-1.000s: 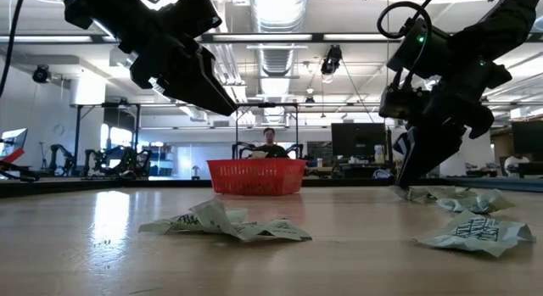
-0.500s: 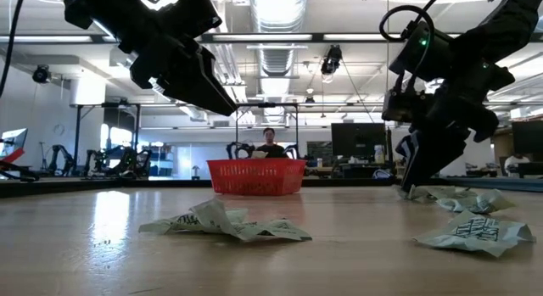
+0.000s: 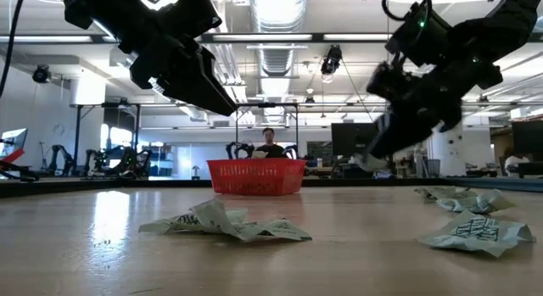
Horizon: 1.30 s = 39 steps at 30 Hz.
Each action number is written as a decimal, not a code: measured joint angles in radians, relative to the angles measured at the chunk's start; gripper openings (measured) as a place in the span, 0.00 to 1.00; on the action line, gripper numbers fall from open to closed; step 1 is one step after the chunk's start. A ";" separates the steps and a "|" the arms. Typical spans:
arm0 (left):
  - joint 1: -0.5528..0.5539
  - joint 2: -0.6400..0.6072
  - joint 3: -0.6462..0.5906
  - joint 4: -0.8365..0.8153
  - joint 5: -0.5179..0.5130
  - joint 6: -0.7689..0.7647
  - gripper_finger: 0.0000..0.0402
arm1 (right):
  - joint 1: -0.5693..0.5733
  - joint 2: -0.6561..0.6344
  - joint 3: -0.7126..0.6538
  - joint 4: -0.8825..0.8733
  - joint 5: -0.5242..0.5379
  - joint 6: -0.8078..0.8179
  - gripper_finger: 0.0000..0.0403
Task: Pick and place items into bin
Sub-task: Put the stevia packet into the red bin
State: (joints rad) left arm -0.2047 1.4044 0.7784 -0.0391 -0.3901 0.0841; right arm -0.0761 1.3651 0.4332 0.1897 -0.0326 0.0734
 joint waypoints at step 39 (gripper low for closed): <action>-0.016 -0.017 0.002 -0.102 -0.003 0.000 0.40 | -0.109 0.490 0.429 0.256 0.325 -0.140 0.02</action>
State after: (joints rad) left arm -0.2208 1.3876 0.7799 -0.1410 -0.3935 0.0845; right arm -0.1848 1.8556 0.8619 0.4454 0.2928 -0.0669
